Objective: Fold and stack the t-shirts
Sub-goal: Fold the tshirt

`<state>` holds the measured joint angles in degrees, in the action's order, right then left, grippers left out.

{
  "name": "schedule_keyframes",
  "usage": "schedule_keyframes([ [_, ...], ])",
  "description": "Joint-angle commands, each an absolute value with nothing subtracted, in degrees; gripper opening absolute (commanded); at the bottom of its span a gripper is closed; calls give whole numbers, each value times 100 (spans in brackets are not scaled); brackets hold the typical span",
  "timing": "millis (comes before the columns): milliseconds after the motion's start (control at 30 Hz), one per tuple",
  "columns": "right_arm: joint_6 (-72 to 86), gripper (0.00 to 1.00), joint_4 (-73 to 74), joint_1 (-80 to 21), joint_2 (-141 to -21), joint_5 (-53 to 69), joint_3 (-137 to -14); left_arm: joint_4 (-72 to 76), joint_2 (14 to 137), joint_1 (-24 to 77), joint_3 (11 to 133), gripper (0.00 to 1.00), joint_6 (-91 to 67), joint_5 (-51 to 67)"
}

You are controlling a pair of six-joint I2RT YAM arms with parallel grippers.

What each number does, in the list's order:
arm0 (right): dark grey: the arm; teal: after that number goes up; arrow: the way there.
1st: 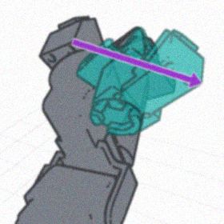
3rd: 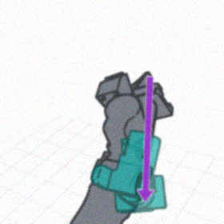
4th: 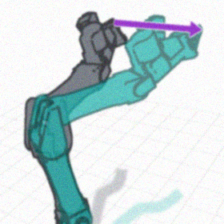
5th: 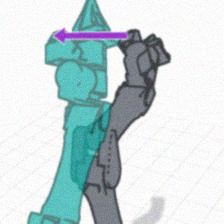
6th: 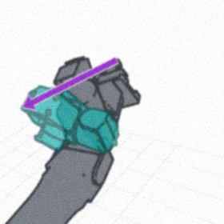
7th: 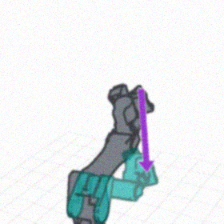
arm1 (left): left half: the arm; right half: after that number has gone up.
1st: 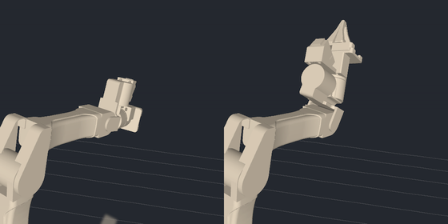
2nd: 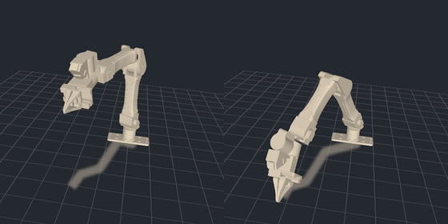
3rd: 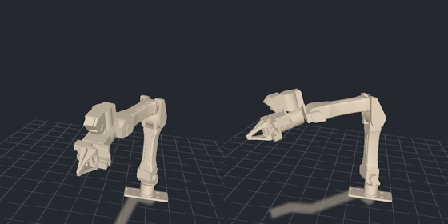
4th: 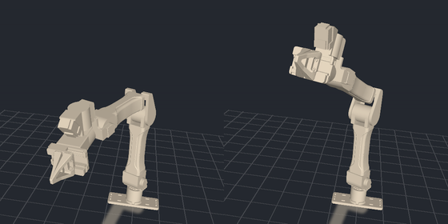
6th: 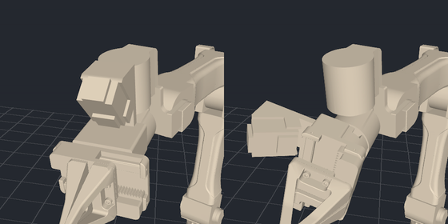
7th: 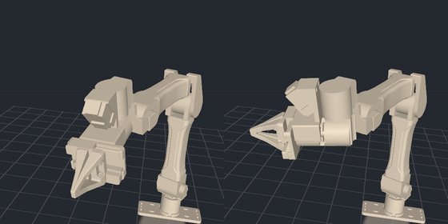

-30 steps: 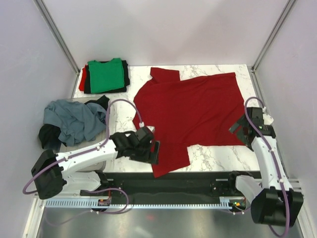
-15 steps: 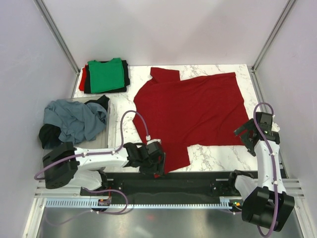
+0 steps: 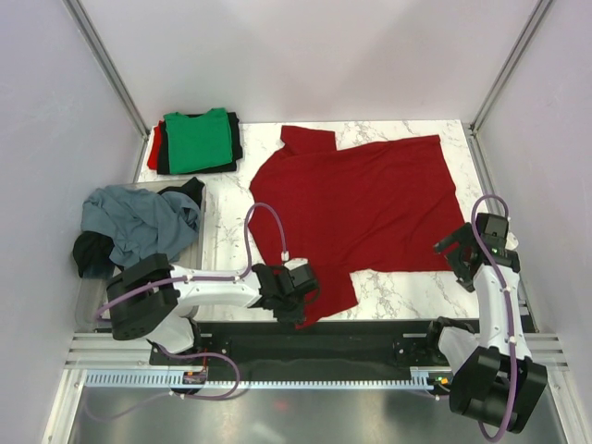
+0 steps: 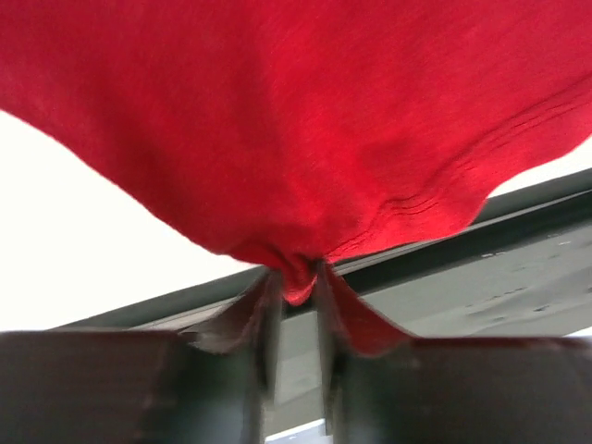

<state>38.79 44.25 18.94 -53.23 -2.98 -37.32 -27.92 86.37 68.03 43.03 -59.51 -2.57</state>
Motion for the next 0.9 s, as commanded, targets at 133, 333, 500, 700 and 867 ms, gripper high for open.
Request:
schedule_keyframes([
  [133, 4016, 97, 4105, 2047, -5467, -378, -3595, -2786, 8394, 6785, 4895, 2, -5836, -1256],
  [333, 4201, 95, 4078, 2109, -5458, -483, -3551, -3190, 7806, 6680, 5071, 2, -5792, -1388],
  [500, 4386, 93, 4096, 2101, -5361, -746, -3340, -3515, 7252, 6461, 5185, 2, -5678, -1441],
  [700, 4421, 88, 3859, 2355, -5765, -1072, -3384, -3691, 6996, 6337, 5186, 2, -5625, -1433],
  [867, 4447, 82, 3402, 2671, -6160, -1362, -3340, -3718, 6935, 6328, 5133, 2, -5660, -1380],
])
